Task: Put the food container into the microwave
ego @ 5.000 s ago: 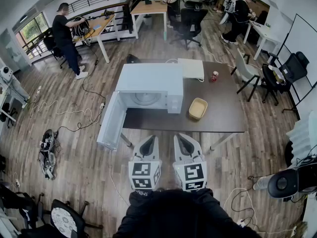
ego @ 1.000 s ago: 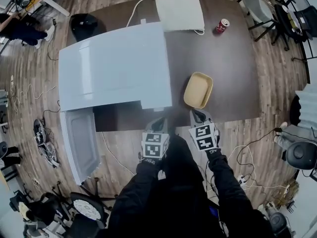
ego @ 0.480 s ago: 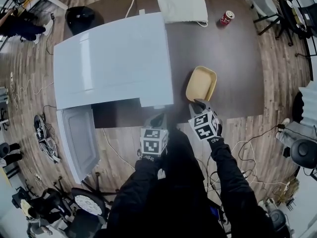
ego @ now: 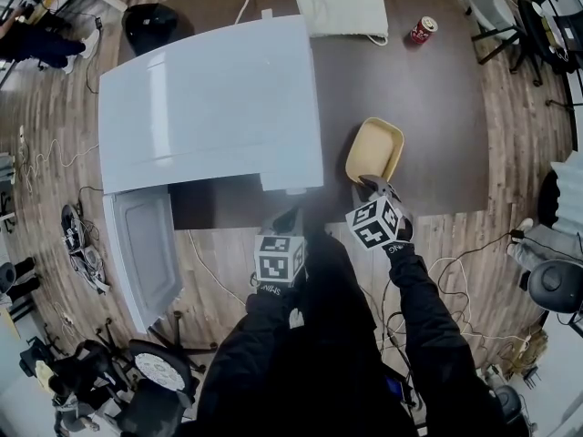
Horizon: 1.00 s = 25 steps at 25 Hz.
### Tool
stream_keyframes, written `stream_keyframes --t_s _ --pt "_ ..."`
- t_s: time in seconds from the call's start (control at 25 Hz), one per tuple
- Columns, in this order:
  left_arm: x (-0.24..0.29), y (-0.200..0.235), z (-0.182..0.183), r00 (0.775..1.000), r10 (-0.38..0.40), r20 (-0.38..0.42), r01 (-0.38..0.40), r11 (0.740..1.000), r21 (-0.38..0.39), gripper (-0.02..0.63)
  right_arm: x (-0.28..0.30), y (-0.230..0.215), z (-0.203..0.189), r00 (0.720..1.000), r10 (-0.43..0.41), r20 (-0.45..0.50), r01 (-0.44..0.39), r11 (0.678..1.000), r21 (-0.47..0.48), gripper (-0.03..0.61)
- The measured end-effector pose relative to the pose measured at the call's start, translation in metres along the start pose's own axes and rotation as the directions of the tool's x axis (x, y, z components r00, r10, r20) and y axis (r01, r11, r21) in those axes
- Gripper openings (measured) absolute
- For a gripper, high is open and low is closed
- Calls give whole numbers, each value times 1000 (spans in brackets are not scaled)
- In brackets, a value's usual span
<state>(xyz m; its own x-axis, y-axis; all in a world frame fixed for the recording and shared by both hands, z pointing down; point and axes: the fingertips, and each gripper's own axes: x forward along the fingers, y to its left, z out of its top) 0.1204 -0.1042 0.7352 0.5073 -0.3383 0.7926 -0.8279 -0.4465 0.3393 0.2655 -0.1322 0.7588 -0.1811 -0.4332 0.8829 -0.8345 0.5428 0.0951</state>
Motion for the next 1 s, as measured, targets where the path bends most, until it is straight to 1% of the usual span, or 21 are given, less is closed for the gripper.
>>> stream_keyframes --t_s 0.12,0.36,0.48,0.76,1.0 --pt "-3 -1 2 1000 4 4 -4 1000 0 34 -4 -3 1 1000 -21 6 21 999 -25 41" --pt "-16 4 -3 1000 1 22 -1 1000 -2 34 -17 4 7 998 -62 13 62 997 -44 37" --pt "-24 5 -6 999 -13 32 13 1000 1 34 -29 12 10 996 -85 18 85 995 -43 37" --pt "-53 9 -25 996 -41 75 41 999 10 34 -60 50 15 988 -152 31 154 986 -61 35" --pt "-96 30 -49 992 -39 120 40 999 -5 34 -87 107 27 983 -175 53 179 979 -94 35"
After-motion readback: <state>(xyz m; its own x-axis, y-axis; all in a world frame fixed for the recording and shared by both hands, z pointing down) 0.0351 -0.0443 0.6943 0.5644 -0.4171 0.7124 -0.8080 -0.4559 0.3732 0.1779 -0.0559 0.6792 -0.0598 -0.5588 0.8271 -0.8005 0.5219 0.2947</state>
